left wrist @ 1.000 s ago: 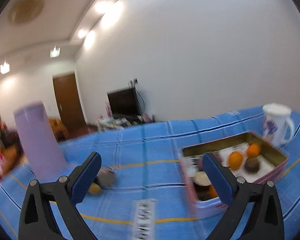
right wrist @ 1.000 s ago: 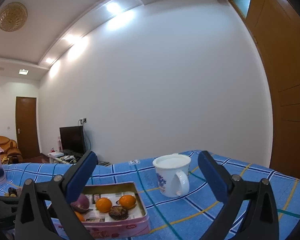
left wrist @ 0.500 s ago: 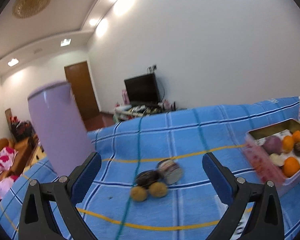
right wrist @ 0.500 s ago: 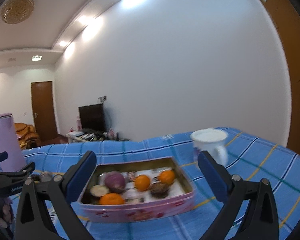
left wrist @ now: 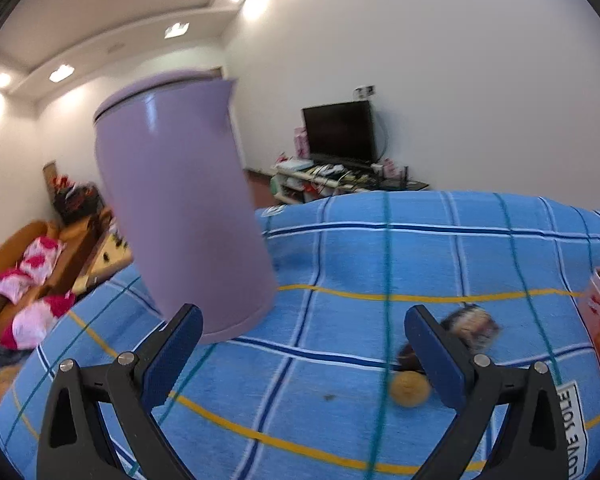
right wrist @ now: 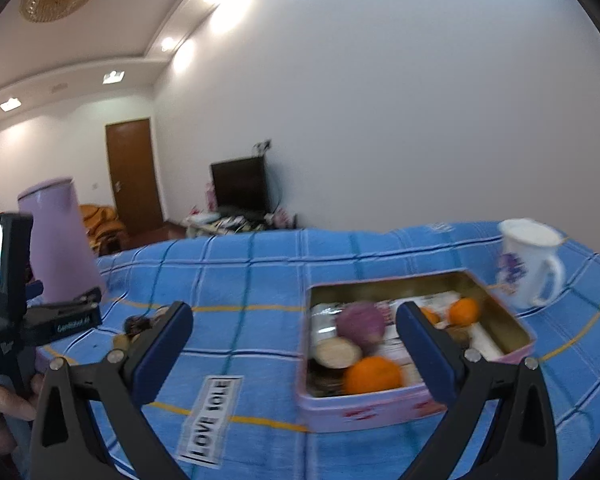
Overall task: Organize fruits
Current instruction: 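Grasp the cut brown-skinned tuber piece with the right tool while the left approaches the dark fruit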
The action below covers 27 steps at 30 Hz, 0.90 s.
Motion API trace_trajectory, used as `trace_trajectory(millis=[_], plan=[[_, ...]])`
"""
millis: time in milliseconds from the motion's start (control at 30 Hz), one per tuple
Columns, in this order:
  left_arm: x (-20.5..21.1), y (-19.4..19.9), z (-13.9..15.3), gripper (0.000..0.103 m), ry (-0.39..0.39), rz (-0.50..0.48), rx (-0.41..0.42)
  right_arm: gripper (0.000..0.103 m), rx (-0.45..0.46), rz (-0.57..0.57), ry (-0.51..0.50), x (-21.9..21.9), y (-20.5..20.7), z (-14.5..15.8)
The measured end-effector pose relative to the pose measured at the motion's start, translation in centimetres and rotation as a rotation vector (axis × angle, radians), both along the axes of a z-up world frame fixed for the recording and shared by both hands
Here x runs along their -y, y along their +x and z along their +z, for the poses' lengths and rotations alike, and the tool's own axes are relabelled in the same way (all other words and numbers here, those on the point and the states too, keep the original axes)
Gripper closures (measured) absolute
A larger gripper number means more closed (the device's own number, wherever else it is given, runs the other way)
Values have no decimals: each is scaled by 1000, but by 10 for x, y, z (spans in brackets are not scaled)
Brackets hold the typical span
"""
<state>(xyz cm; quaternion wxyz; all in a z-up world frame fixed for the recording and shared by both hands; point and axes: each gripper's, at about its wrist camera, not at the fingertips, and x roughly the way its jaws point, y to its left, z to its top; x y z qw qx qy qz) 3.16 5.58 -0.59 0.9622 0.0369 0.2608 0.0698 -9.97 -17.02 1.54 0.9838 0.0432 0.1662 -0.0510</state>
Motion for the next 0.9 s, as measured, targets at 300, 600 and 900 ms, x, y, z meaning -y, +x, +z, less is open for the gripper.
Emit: trace_trajectory(millis=[300, 600, 900], plan=[[-27, 14, -5, 1, -76, 40, -103, 0, -204, 167, 54, -46, 72, -12], [-18, 18, -6, 1, 64, 25, -103, 32, -432, 341, 69, -73, 144, -35], [-33, 29, -9, 1, 11, 27, -149, 49, -519, 375, 43, -89, 174, -49]])
